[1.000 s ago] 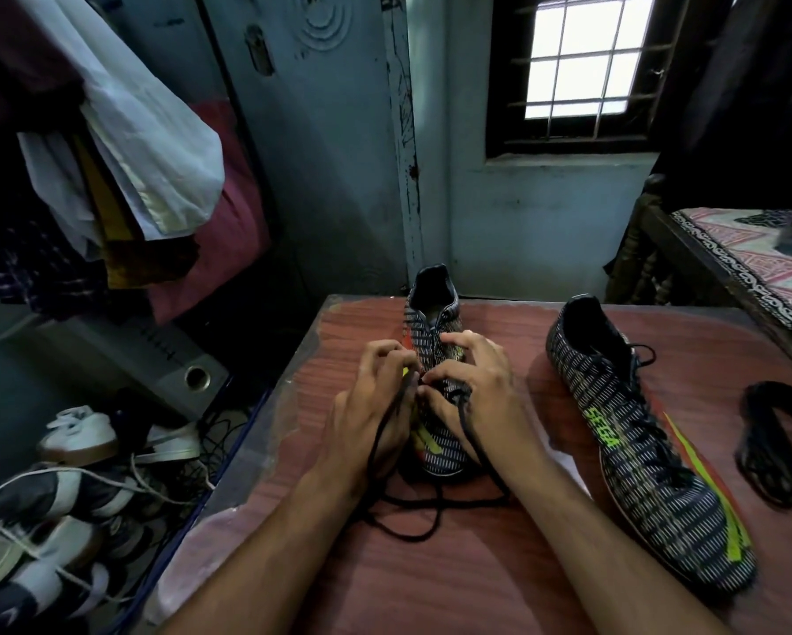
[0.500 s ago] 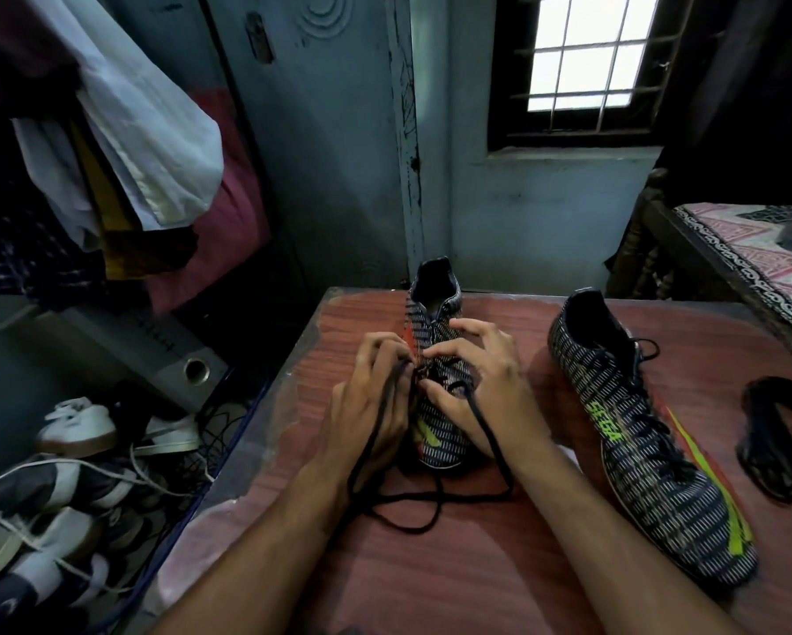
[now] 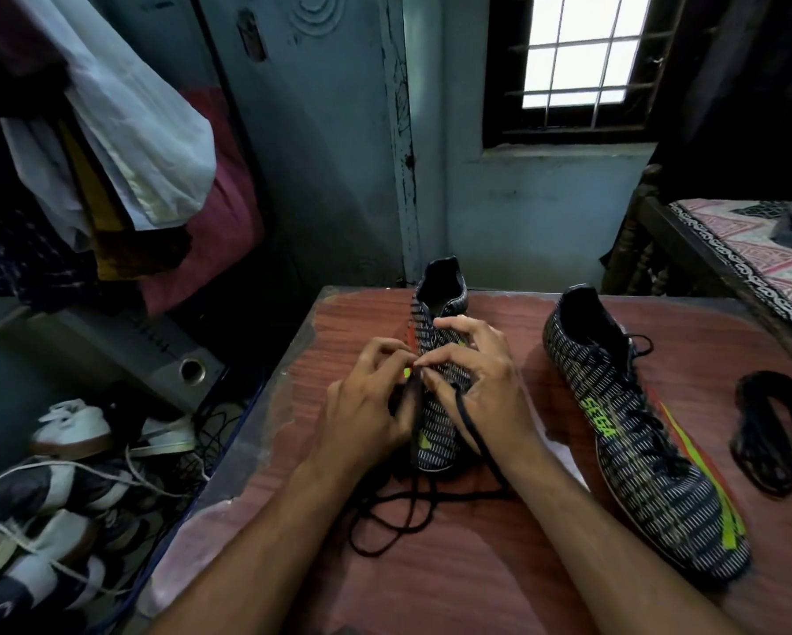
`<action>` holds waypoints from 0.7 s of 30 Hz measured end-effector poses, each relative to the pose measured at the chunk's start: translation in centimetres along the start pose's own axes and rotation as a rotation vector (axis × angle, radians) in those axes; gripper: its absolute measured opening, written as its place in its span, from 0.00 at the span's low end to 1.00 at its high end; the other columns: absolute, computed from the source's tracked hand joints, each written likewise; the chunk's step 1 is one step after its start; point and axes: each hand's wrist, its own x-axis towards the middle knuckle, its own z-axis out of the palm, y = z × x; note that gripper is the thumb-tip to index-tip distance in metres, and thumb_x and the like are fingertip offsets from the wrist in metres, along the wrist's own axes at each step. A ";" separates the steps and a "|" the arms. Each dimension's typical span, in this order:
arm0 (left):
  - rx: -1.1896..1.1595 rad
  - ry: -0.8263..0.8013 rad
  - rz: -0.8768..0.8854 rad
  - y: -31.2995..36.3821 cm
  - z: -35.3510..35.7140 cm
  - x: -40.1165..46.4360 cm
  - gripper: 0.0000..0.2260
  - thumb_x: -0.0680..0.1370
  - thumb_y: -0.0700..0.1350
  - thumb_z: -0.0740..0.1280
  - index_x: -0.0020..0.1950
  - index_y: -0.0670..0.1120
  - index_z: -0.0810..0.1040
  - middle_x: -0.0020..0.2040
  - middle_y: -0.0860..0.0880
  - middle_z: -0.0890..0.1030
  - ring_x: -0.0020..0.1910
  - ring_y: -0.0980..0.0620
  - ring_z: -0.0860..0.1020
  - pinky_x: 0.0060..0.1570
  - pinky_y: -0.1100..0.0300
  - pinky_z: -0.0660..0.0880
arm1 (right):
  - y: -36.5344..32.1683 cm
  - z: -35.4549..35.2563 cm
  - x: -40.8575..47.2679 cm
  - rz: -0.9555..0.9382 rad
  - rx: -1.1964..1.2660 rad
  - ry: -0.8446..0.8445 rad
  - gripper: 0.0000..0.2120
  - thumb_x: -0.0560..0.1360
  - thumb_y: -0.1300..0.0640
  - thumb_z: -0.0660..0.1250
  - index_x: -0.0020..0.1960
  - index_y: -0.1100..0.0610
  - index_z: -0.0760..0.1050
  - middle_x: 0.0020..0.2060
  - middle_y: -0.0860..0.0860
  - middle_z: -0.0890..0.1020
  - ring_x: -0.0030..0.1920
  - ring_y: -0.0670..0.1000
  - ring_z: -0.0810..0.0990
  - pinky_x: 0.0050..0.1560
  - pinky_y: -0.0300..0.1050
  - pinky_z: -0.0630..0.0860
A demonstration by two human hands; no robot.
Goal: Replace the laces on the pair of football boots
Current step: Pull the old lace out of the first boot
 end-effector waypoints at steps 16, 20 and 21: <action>0.017 -0.066 0.031 0.1 0.1 0.2 0.14 0.81 0.55 0.61 0.67 0.62 0.75 0.58 0.60 0.75 0.46 0.56 0.81 0.37 0.56 0.78 | 1.5 -2.2 0.5 0.055 -0.125 -0.104 0.03 0.75 0.60 0.75 0.46 0.53 0.84 0.44 0.45 0.81 0.43 0.43 0.80 0.48 0.27 0.72; 0.026 -0.066 -0.008 0.2 0.3 0.4 0.12 0.81 0.55 0.64 0.65 0.63 0.77 0.58 0.61 0.76 0.48 0.56 0.81 0.39 0.57 0.78 | 1.6 -1.8 0.4 0.050 -0.137 -0.066 0.02 0.76 0.60 0.74 0.47 0.54 0.83 0.45 0.45 0.81 0.42 0.44 0.80 0.46 0.36 0.76; 0.024 -0.063 -0.021 0.2 0.4 0.4 0.12 0.81 0.54 0.65 0.65 0.62 0.77 0.58 0.61 0.76 0.48 0.56 0.81 0.40 0.57 0.78 | 1.7 -1.7 0.4 0.044 -0.133 -0.067 0.02 0.76 0.60 0.74 0.47 0.54 0.84 0.45 0.45 0.81 0.42 0.44 0.80 0.46 0.37 0.76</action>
